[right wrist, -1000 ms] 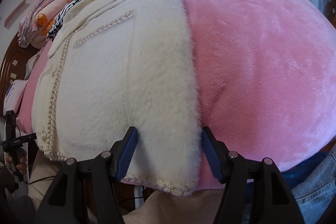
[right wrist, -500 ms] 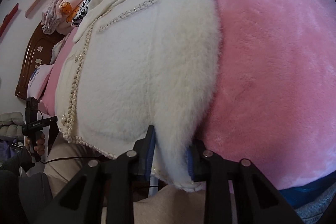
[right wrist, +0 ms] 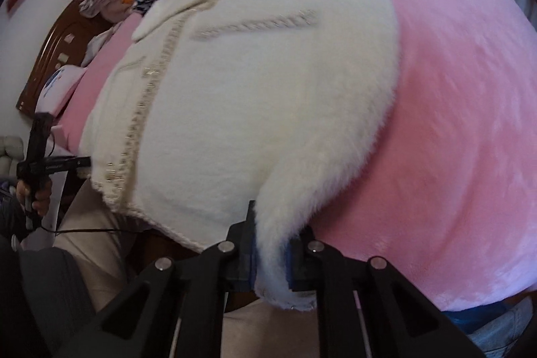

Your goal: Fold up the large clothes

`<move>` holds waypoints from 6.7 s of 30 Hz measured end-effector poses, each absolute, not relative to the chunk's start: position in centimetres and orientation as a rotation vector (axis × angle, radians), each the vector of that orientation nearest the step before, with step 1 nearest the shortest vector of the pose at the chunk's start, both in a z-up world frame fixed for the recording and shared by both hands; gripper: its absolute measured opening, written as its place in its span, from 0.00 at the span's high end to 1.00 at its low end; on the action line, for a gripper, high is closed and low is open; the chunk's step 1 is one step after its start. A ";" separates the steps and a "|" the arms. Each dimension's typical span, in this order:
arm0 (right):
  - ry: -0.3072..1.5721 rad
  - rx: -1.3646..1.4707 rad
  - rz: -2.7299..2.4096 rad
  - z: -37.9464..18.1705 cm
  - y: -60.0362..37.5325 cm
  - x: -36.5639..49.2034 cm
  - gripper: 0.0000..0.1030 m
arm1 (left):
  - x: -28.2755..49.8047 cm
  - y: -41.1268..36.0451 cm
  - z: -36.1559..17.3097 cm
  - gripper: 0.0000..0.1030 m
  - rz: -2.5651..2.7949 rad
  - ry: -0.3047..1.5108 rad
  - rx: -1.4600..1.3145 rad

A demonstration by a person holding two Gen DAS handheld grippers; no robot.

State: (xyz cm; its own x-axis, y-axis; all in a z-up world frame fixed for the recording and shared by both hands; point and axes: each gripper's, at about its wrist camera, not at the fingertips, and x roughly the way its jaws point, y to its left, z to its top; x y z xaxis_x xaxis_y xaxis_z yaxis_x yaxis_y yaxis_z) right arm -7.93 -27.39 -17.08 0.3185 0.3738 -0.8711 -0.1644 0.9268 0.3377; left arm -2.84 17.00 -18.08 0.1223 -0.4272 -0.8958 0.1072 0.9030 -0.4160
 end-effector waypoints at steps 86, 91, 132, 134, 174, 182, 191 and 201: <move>0.698 0.168 -0.194 -4.8 -34.1 28.1 0.93 | 37.9 14.4 -5.6 0.94 -0.006 0.743 0.055; 0.827 0.177 -0.253 -11.2 -34.9 33.3 0.92 | 41.7 13.2 -11.8 0.94 0.072 0.821 0.090; 0.935 0.049 -0.262 -16.5 -29.5 25.2 1.00 | 28.5 14.5 -17.9 0.45 0.016 0.855 0.028; 0.931 0.061 -0.300 -16.4 -30.9 24.2 1.00 | 28.4 14.2 -17.9 0.45 0.027 0.856 0.050; 1.036 0.214 -0.214 -17.3 -26.7 14.6 0.83 | 18.4 10.1 -17.7 0.31 0.010 1.059 -0.130; 1.041 0.174 -0.259 -17.0 -26.3 14.5 0.82 | 18.4 10.8 -17.7 0.27 0.025 1.087 -0.157; 1.057 0.206 -0.263 -15.6 -25.7 13.7 0.81 | 17.5 11.6 -16.4 0.27 0.023 1.108 -0.173; 0.969 0.224 -0.205 -11.7 -22.2 11.9 0.64 | 14.7 12.0 -14.8 0.27 -0.060 1.115 -0.271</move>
State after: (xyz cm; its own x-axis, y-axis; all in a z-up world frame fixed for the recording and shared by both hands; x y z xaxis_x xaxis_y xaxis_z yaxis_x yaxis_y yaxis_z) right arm 11.88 -22.22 -11.73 0.5502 -0.0724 -0.8319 0.2714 0.9577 0.0962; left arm 14.68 12.03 -14.81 0.4425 -0.1826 -0.8780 -0.0879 0.9655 -0.2452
